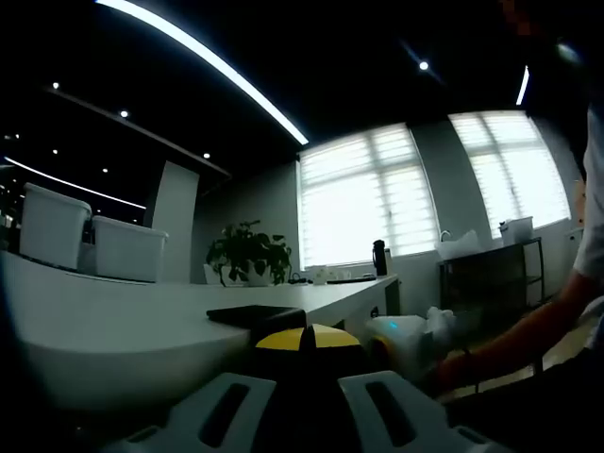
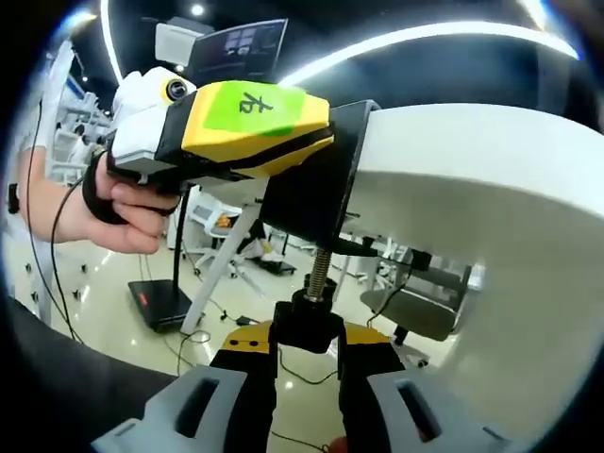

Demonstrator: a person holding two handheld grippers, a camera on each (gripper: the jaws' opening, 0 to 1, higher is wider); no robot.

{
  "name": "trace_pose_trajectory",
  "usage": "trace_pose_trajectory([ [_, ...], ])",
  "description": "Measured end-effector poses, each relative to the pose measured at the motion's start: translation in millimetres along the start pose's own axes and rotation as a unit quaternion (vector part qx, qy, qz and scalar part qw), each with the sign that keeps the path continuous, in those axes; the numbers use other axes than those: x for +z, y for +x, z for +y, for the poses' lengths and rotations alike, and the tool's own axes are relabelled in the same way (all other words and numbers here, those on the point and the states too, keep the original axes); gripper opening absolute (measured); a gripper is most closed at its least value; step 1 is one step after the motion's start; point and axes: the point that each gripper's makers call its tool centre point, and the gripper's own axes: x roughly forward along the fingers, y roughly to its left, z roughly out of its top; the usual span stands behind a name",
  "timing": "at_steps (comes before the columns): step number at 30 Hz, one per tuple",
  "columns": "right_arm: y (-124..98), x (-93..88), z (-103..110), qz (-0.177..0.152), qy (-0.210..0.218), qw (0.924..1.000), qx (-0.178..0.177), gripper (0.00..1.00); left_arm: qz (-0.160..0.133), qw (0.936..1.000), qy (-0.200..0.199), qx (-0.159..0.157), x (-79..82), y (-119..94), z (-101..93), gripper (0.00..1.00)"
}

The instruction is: Clamp the fixed fixture on the desktop, loosen the retaining clip, secure it to the edge of the desk, and tighten the retaining clip.

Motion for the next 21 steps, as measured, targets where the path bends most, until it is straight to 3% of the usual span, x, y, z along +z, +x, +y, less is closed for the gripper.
trace_pose_trajectory([
  [4,-0.9,-0.3,2.6,-0.006,0.016,0.9998,-0.003,0.23,0.000,1.0000,0.003,0.000,0.4,-0.2,-1.7,0.02],
  [9,-3.0,-7.1,-8.7,-0.030,0.088,0.9949,-0.040,0.22,0.000,1.0000,0.003,0.000,-0.2,-0.8,-3.3,0.02],
  [13,-8.9,-17.6,-20.4,-0.029,0.120,0.9879,-0.094,0.24,0.003,1.0000,0.006,-0.001,-2.1,-1.3,-4.6,0.02],
  [16,-14.5,-26.3,-19.6,-0.030,0.148,0.9784,-0.141,0.33,0.006,0.9999,0.008,-0.003,-2.2,-0.9,-5.0,0.02],
  [21,-25.5,-16.3,-3.4,-0.042,0.151,0.9652,-0.210,0.36,0.007,0.9999,0.010,-0.002,-2.5,-0.8,-4.2,0.02],
])
